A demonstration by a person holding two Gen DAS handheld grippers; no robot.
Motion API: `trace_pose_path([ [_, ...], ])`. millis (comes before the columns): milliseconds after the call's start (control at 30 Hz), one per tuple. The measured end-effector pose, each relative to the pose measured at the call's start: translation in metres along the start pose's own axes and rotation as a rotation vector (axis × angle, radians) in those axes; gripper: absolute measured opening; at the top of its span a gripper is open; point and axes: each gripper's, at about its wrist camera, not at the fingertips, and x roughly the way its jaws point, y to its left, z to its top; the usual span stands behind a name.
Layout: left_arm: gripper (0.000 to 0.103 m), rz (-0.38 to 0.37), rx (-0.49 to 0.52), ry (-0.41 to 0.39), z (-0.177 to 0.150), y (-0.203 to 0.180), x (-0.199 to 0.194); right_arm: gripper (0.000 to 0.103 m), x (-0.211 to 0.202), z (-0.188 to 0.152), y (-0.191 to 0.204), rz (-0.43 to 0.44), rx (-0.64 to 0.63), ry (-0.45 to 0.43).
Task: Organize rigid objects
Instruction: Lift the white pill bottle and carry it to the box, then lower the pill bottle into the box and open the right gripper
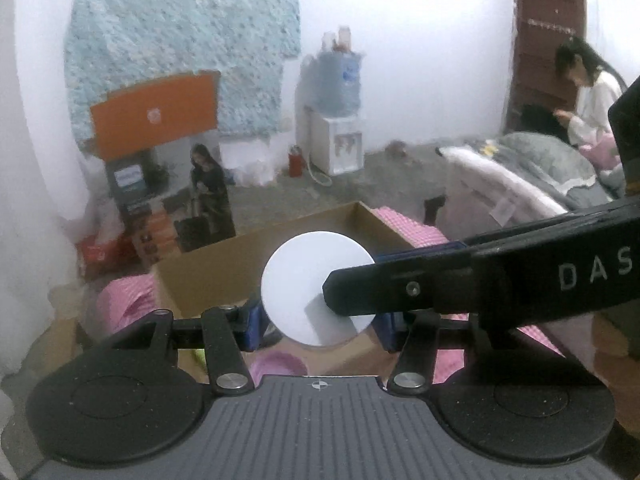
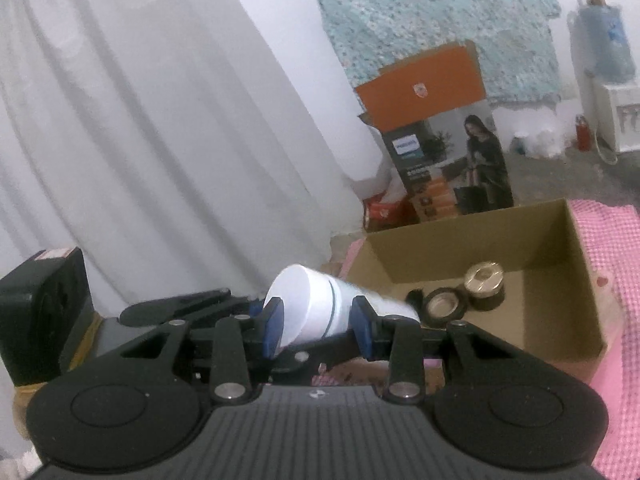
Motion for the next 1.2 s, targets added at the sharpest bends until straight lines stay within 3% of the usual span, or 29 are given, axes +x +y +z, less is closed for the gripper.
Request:
trace_pose_path([
  [233, 0.053, -0.028, -0.025, 0.129, 0.022, 0.005, 0.078, 0.040, 0.037, 0.030, -0.074, -0.029, 0.123, 0.074],
  [400, 0.053, -0.024, -0.046, 0.232, 0.017, 0.009, 0.131, 0.040, 0.068, 0.030, -0.124, -0.046, 0.223, 0.152],
  [600, 0.053, -0.061, -0.148, 0.332, 0.010, 0.024, 0.175, 0.040, 0.102, 0.024, -0.160, -0.095, 0.275, 0.221],
  [833, 0.053, -0.106, -0.249, 0.350, 0.020, 0.035, 0.205, 0.041, 0.114, 0.037, -0.173, -0.157, 0.241, 0.224],
  [1200, 0.053, -0.100, -0.269, 0.310, 0.033, 0.032, 0.228, 0.040, 0.122, 0.057, -0.182, -0.196, 0.166, 0.184],
])
